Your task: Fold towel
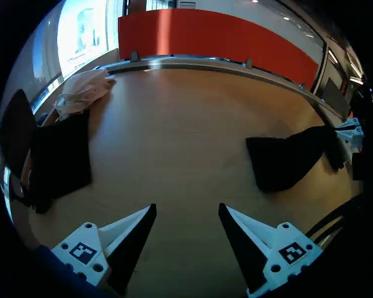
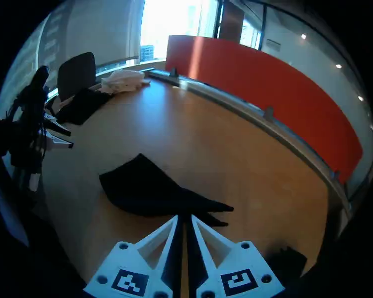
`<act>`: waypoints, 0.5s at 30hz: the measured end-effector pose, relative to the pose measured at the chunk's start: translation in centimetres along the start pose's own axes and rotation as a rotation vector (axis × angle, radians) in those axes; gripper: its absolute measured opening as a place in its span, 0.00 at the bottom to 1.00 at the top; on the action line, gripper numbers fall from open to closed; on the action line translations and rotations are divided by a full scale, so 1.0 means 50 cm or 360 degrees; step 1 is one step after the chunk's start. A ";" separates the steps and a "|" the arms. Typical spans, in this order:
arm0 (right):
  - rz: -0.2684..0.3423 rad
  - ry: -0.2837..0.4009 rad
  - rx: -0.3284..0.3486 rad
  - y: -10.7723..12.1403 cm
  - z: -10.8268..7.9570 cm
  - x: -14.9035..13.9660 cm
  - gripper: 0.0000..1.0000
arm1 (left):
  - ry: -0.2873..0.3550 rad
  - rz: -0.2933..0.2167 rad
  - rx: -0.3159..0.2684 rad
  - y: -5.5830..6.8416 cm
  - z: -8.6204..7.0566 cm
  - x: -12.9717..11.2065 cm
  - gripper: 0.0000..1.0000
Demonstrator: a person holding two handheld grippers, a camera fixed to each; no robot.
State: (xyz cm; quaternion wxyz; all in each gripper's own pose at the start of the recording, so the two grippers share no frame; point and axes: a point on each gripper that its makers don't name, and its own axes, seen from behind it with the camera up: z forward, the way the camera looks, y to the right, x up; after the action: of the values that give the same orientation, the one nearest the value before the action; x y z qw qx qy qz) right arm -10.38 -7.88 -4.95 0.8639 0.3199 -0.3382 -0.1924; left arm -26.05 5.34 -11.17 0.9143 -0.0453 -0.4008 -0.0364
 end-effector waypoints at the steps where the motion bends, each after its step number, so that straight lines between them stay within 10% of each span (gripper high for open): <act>1: -0.0007 0.0006 -0.0006 0.003 -0.004 0.005 0.07 | 0.0001 -0.0001 -0.0001 0.001 0.000 0.001 0.93; 15: -0.0080 0.0028 -0.0025 0.016 -0.029 0.032 0.08 | 0.0006 0.0006 -0.0010 0.012 -0.001 0.004 0.93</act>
State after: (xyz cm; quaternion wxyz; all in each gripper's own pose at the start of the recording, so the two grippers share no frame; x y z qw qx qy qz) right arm -8.13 -7.57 -4.47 0.8643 0.3231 -0.3208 -0.2139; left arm -25.83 5.91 -11.11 0.9150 -0.0489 -0.3989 -0.0361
